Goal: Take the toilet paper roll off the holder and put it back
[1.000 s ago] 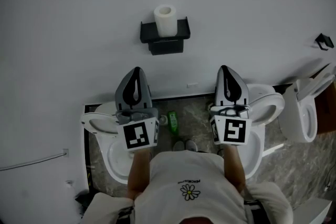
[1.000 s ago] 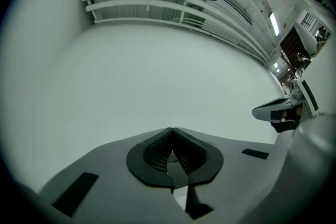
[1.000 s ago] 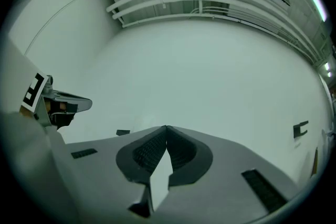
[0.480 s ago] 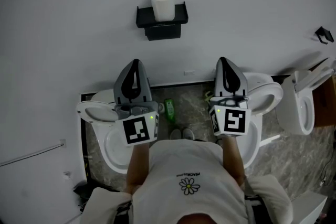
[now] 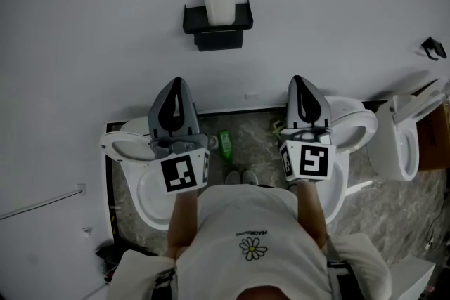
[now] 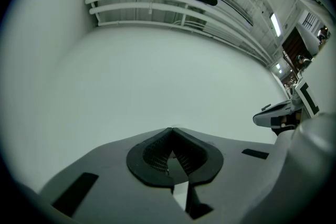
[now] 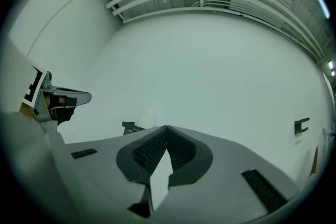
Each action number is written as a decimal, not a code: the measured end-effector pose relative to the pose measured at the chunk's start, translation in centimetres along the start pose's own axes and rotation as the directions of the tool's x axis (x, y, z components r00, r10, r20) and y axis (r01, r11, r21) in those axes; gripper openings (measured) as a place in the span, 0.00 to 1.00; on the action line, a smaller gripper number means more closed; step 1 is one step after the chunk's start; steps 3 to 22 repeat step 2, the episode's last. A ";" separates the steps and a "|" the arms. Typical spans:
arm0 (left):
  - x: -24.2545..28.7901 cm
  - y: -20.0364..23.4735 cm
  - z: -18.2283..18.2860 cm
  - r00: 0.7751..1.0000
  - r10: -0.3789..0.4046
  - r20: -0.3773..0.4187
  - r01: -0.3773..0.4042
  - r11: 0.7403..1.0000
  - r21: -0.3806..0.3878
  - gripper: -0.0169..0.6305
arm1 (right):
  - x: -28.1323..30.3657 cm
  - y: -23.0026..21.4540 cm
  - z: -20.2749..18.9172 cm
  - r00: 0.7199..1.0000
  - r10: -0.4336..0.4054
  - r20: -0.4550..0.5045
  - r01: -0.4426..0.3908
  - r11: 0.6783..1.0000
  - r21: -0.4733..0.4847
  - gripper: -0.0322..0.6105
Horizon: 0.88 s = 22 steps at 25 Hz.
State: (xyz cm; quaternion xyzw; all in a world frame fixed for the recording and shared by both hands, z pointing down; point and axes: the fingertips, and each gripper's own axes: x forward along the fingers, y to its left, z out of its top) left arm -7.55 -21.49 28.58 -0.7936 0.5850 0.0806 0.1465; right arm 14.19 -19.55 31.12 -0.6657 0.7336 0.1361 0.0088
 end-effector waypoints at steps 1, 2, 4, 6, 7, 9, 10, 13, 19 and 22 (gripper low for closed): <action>0.0 0.1 0.0 1.000 0.002 0.001 -0.002 1.000 0.001 0.05 | 0.0 0.0 0.0 1.000 0.000 0.000 0.000 1.000 0.001 0.07; 0.0 0.2 0.0 1.000 0.005 0.003 -0.005 1.000 0.002 0.05 | 0.0 0.0 0.0 1.000 0.000 0.000 0.000 1.000 0.002 0.07; 0.0 0.2 0.0 1.000 0.005 0.003 -0.005 1.000 0.002 0.05 | 0.0 0.0 0.0 1.000 0.000 0.000 0.000 1.000 0.002 0.07; 0.0 0.2 0.0 1.000 0.005 0.003 -0.005 1.000 0.002 0.05 | 0.0 0.0 0.0 1.000 0.000 0.000 0.000 1.000 0.002 0.07; 0.0 0.2 0.0 1.000 0.005 0.003 -0.005 1.000 0.002 0.05 | 0.0 0.0 0.0 1.000 0.000 0.000 0.000 1.000 0.002 0.07; 0.0 0.2 0.0 1.000 0.005 0.003 -0.005 1.000 0.002 0.05 | 0.0 0.0 0.0 1.000 0.000 0.000 0.000 1.000 0.002 0.07; 0.0 0.2 0.0 1.000 0.005 0.003 -0.005 1.000 0.002 0.05 | 0.0 0.0 0.0 1.000 0.000 0.000 0.000 1.000 0.002 0.07; 0.0 0.2 0.0 1.000 0.005 0.003 -0.005 1.000 0.002 0.05 | 0.0 0.0 0.0 1.000 0.000 0.000 0.000 1.000 0.002 0.07; 0.0 0.2 0.0 1.000 0.005 0.003 -0.005 1.000 0.002 0.05 | 0.0 0.0 0.0 1.000 0.000 0.000 0.000 1.000 0.002 0.07; 0.0 0.2 0.0 1.000 0.005 0.003 -0.005 1.000 0.002 0.05 | 0.0 0.0 0.0 1.000 0.000 0.000 0.000 1.000 0.002 0.07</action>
